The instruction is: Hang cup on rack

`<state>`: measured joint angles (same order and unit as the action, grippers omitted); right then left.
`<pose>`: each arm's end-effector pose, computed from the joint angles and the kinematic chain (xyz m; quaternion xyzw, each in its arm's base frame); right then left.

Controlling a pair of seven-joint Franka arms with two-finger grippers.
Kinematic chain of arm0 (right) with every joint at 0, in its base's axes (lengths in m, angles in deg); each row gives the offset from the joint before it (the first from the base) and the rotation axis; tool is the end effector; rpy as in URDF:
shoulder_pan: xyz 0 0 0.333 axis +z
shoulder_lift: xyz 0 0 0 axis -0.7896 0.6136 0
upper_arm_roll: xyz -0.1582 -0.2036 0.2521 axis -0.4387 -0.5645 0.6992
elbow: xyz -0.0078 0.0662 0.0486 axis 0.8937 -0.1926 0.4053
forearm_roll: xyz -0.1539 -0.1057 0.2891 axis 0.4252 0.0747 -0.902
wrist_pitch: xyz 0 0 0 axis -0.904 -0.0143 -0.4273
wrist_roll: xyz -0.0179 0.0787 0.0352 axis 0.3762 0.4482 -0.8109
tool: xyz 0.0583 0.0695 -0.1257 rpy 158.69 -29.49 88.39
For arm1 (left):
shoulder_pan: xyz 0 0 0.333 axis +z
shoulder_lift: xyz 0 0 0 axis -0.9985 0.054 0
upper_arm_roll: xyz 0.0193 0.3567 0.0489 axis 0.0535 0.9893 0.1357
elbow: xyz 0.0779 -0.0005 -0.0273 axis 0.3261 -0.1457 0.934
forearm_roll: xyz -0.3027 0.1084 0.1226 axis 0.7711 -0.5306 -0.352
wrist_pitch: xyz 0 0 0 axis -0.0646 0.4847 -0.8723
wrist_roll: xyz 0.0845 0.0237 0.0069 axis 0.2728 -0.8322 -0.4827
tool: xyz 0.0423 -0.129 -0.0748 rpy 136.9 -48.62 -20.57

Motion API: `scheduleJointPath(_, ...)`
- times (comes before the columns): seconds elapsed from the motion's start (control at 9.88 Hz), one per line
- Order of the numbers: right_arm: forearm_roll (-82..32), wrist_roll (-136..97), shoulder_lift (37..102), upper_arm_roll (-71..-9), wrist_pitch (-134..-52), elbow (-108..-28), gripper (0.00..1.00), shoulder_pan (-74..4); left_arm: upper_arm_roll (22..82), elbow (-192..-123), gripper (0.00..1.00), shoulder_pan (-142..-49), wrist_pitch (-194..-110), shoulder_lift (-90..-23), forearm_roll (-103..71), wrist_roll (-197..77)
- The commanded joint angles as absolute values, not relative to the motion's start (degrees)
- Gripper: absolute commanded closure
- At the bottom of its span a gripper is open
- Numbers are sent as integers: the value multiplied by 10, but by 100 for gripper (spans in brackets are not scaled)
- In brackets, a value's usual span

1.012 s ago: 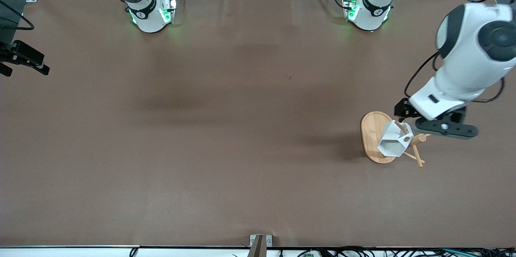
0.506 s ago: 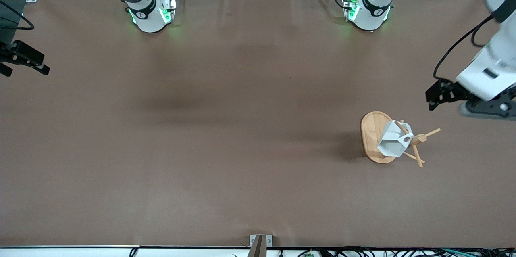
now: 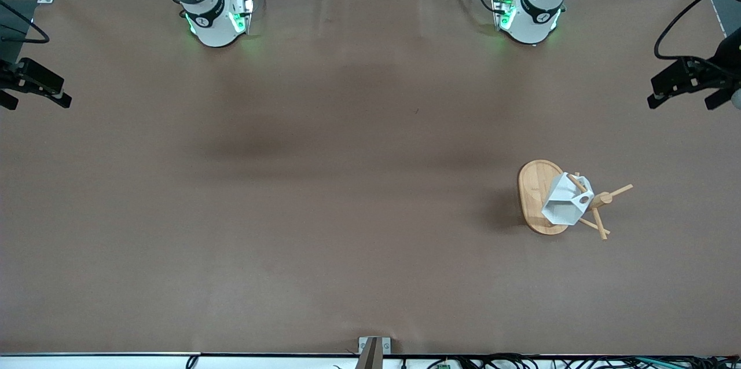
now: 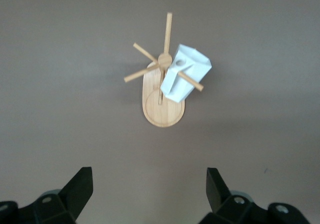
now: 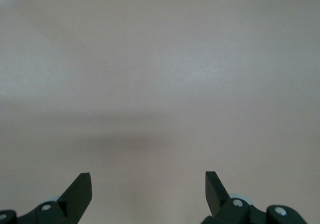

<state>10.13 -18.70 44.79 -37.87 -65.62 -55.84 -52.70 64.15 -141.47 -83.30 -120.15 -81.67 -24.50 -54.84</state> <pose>0.4974 -0.0290 0.6505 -0.9997 -0.0064 -0.0205 0.0149 0.5007 -0.0252 0.6562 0.9998 -0.0155 0.0114 0.0051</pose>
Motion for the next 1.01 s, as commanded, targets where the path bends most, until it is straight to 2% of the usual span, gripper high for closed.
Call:
scheduleJointPath(0.0,92,-191,444,-373,-656,-562,0,-536,646,-1482,0,-840,-1203,-855,-237,-545)
scheduleJointPath(0.91,93,-192,443,-373,-652,-562,0,-537,612,-1494,0,-841,-1197,-861,-271,-570)
